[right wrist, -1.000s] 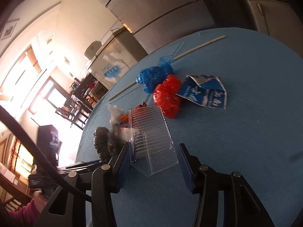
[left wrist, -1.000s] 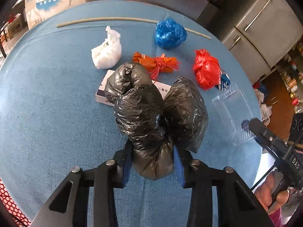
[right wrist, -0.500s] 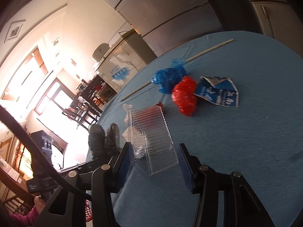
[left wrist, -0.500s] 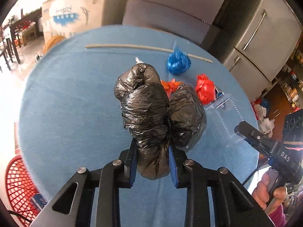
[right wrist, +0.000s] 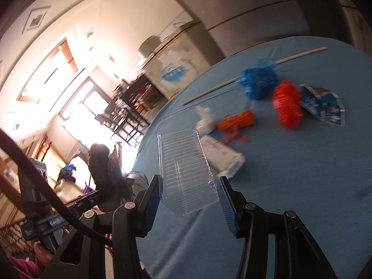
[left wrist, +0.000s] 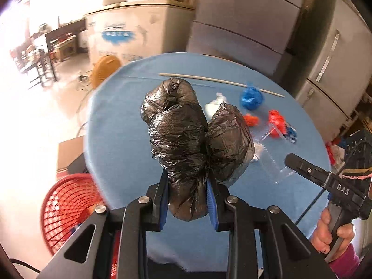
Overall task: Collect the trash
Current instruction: 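Carry the black bags and clear container to the red basket and release both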
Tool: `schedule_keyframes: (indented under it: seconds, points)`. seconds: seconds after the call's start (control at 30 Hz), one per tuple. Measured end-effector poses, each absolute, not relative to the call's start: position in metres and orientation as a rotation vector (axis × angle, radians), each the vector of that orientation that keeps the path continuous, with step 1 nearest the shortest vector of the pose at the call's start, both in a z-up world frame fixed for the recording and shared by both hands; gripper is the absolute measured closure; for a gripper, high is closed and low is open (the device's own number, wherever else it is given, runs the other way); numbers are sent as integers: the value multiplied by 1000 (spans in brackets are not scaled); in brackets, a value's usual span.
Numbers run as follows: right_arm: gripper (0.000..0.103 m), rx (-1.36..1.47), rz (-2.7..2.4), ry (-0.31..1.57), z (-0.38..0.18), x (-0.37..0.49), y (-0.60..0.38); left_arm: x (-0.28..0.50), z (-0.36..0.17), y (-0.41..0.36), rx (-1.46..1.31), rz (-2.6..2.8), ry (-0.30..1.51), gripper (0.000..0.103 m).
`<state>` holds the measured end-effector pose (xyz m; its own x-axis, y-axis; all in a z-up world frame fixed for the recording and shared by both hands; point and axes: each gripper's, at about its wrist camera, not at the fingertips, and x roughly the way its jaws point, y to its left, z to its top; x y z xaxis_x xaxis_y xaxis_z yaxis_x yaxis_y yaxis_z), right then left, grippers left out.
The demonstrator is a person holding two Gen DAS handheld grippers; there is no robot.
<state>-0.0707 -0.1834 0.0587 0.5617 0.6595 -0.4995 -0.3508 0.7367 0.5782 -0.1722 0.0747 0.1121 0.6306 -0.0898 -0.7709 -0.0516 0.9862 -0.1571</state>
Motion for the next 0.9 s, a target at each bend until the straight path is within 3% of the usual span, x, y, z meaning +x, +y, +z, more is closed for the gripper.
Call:
schedule_keyframes:
  seconds: [0.9]
  points:
    - [51,123,1024,915,46,-89,27,-236,72,192,-146,361,1012,73]
